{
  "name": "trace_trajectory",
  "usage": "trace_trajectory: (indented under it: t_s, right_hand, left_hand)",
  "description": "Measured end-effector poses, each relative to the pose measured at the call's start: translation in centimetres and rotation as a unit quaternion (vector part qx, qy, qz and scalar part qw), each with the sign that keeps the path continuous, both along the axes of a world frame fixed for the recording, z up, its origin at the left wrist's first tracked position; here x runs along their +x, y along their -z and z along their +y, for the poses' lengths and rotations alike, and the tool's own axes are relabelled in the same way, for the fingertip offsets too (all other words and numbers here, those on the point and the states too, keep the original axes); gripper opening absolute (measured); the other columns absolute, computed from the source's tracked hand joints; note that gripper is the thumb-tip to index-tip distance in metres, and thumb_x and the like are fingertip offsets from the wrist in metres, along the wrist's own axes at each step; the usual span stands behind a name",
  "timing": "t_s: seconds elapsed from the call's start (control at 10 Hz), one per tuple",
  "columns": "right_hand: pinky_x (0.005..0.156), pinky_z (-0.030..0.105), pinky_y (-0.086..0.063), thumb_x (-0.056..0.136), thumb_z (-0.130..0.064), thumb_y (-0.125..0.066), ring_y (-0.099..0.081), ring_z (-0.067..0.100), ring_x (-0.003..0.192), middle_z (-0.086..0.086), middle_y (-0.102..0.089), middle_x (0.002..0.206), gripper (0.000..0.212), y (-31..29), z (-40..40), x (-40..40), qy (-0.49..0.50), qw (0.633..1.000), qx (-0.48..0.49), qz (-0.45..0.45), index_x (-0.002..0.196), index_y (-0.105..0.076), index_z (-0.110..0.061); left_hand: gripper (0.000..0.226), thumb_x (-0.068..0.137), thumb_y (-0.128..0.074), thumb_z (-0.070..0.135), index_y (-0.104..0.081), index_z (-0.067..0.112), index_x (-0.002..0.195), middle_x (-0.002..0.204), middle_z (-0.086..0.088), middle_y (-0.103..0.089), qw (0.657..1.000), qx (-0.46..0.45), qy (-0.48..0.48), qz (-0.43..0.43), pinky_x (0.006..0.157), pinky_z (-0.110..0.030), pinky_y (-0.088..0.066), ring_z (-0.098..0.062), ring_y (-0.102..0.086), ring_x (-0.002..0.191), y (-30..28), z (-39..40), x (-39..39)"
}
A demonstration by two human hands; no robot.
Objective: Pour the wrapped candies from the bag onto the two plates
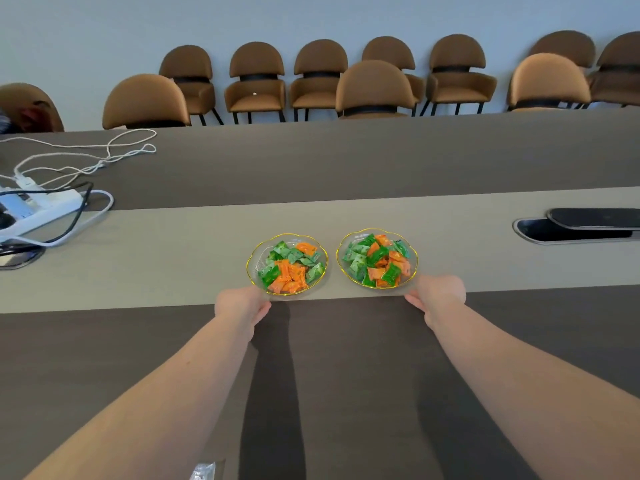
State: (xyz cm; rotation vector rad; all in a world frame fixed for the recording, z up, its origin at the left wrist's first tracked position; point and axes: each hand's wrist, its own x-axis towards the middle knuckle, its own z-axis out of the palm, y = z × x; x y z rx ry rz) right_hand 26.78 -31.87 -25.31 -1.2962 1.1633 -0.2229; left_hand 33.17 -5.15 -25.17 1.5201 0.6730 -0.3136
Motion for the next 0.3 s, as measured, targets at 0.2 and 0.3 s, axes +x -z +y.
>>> trace_trajectory:
  t_s: [0.2, 0.3]
  right_hand:
    - [0.07, 0.037, -0.056, 0.08, 0.008, -0.049, -0.057, 0.026, 0.06, 0.013, -0.057, 0.066, 0.016, -4.7, -0.2, -1.7, -0.085, 0.996, -0.04, -0.003, 0.068, -0.05, -0.003]
    - [0.056, 0.033, -0.057, 0.086, 0.007, -0.046, -0.057, 0.023, 0.056, 0.012, -0.055, 0.062, 0.025, -9.1, 0.4, -2.7, -0.132, 0.99, -0.041, -0.019, 0.064, -0.048, -0.005]
  left_hand:
    - [0.009, 0.088, -0.046, 0.003, -0.053, 0.003, 0.083, 0.07, -0.009, -0.054, 0.993, 0.047, 0.101, 0.038, 0.053, -0.024, -0.049, -0.015, -0.052, 0.06, -6.0, -0.3, -1.8]
    - [0.018, 0.088, -0.046, 0.002, -0.051, 0.005, 0.07, 0.068, -0.009, -0.054, 0.989, 0.065, 0.128, 0.018, 0.044, -0.022, -0.049, -0.015, -0.052, 0.058, -11.0, -0.5, -3.7]
